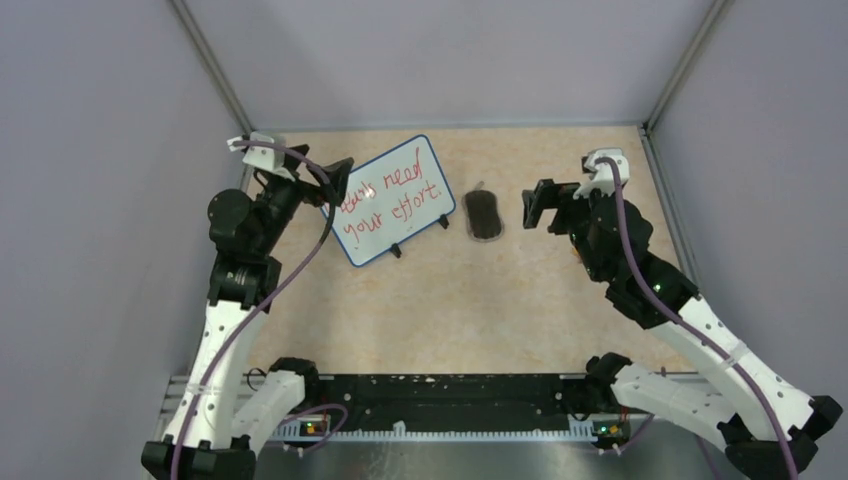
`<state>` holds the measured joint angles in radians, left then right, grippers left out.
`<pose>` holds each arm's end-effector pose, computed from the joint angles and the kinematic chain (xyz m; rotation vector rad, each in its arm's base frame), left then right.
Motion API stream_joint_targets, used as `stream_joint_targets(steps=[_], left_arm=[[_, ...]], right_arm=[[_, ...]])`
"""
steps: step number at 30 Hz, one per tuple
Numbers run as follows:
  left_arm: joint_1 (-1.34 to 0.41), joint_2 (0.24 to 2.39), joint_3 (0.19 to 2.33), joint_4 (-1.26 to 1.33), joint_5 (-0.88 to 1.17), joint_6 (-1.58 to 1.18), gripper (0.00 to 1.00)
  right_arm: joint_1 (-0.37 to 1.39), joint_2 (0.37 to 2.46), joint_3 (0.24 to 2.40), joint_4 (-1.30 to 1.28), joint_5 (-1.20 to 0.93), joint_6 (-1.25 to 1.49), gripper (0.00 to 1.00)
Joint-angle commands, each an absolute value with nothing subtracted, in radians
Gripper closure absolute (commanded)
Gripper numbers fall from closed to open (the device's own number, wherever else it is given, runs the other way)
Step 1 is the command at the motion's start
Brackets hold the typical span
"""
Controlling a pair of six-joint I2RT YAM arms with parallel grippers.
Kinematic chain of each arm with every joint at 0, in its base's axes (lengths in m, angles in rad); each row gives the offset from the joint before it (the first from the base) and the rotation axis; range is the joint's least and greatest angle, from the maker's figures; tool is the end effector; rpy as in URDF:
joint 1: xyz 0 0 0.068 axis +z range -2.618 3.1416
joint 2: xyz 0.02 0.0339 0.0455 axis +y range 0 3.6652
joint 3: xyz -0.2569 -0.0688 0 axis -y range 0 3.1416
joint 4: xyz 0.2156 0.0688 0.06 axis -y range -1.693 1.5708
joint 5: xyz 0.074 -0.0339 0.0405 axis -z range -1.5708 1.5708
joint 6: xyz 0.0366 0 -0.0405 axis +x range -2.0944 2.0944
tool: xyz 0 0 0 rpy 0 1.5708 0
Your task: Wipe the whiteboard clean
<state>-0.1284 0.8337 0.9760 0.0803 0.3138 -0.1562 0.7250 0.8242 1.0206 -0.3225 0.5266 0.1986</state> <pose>0.1556 -0.0315 0.4177 0.2480 1.3509 -0.4501 0.1245 0.0858 0.3897 -0.0505 1.6850 0.2482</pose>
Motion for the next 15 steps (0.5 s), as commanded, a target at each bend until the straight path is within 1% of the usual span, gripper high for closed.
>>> stream_joint_targets(steps=[1,5,11,13,15], left_arm=[[-0.132,0.889,1.0,0.18,0.308,-0.175,0.01],[-0.132,0.953,1.017,0.168,0.311,-0.183,0.01],[-0.132,1.062,1.108,0.047,0.294,-0.193,0.01],[-0.132,1.089,1.131,0.023,0.295,-0.197,0.01],[-0.132,1.116,1.139,0.019,0.295,-0.201,0.01]], right_arm=[[0.735,0.886,1.041,-0.323,0.558,0.242,0.01],[0.735,1.004,1.078,-0.335,0.528,0.263,0.01],[0.734,1.248,1.132,-0.287,0.448,0.374,0.01],[0.71,1.309,1.136,-0.242,0.384,0.412,0.01],[0.647,1.375,1.156,-0.224,0.267,0.483,0.01]])
